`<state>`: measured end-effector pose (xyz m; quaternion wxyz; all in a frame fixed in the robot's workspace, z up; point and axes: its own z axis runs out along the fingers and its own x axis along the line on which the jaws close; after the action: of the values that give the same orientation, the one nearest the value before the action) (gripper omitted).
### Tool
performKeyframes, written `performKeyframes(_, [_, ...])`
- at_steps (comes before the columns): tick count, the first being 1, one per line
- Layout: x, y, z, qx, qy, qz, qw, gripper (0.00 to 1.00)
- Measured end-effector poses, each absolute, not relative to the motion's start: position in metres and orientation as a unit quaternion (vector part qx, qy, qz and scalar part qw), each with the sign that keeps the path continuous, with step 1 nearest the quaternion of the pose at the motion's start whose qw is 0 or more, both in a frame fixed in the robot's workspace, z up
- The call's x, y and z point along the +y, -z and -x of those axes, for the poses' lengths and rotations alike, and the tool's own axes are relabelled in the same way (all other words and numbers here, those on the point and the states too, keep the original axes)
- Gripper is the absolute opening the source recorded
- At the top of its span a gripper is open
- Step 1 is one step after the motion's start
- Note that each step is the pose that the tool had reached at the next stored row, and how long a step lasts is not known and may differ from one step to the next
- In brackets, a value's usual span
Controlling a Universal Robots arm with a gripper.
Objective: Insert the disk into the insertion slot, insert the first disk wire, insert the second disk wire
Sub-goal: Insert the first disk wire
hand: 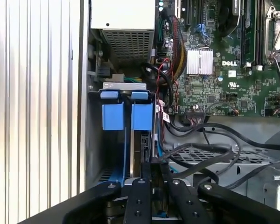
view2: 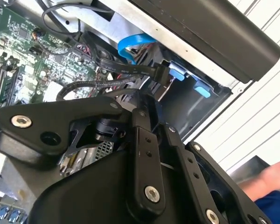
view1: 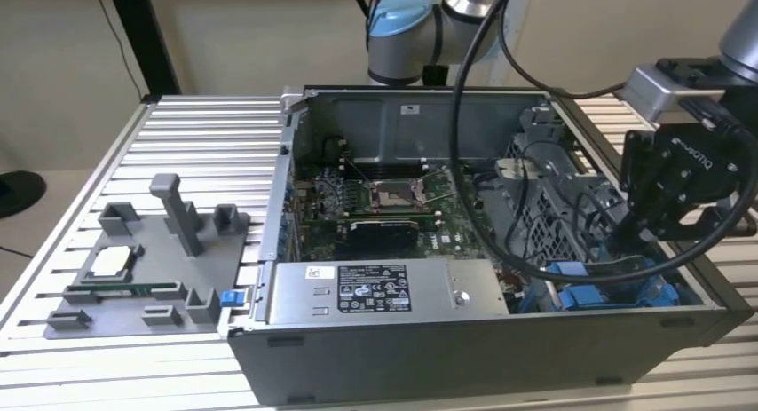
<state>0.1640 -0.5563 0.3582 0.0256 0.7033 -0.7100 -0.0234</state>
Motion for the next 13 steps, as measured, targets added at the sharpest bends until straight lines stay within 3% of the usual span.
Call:
performKeyframes(7, [-0.556,-0.352,-0.167,-0.710,0.017,-0.703,0.032,0.00])
performKeyframes(13, [-0.557,-0.347,-0.169,-0.712,0.016,-0.702,0.030,0.00])
